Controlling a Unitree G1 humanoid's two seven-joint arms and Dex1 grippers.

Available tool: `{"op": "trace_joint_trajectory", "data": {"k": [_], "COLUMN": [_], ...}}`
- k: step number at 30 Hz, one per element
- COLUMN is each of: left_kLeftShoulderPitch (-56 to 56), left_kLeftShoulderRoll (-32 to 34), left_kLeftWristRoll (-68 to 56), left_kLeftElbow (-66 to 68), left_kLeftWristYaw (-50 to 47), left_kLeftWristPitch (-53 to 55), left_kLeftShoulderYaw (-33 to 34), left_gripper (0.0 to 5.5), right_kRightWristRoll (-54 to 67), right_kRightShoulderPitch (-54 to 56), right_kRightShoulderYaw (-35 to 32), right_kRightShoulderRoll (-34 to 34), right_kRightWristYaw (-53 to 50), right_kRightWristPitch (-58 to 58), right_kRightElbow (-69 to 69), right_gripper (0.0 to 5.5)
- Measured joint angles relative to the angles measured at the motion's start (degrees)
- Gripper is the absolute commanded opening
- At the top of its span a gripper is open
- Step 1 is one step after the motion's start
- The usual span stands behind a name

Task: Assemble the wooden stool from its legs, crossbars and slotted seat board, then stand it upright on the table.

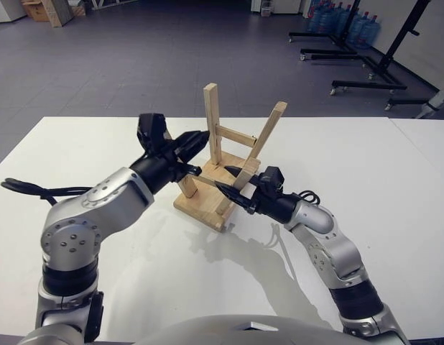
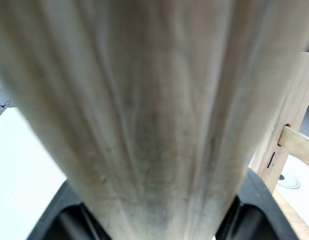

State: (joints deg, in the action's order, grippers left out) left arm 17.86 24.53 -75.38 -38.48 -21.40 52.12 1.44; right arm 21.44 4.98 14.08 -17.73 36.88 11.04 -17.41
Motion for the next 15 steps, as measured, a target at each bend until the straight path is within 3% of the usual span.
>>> {"op": "trace_joint_trajectory", "data": {"k": [4, 15], "left_kLeftShoulderPitch": [-2.69, 0.16], "left_kLeftShoulderRoll": [-0.46, -0.79], "left_kLeftWristRoll": [6.0, 10.98], "left_kLeftElbow": [0.61, 3.03], "left_kLeftWristYaw": [2.91, 6.02], "left_kLeftWristPitch": [-0.12, -0.11], "left_kLeftShoulderYaw": [-3.38, -2.92], "left_gripper": [0.59, 0.59], "right_kRightWristRoll": [-0.19, -1.26], "right_kRightShoulderPitch": [0.29, 0.64], "right_kRightShoulderYaw": [0.19, 0.71], "right_kRightShoulderRoll": [-0.04, -0.97], "right_kRightWristYaw": [-0.32, -1.46], "right_kRightWristPitch": [0.56, 4.0], "right_kRightElbow": [-0.34, -2.95], "right_gripper": [2.05, 2.05]}}
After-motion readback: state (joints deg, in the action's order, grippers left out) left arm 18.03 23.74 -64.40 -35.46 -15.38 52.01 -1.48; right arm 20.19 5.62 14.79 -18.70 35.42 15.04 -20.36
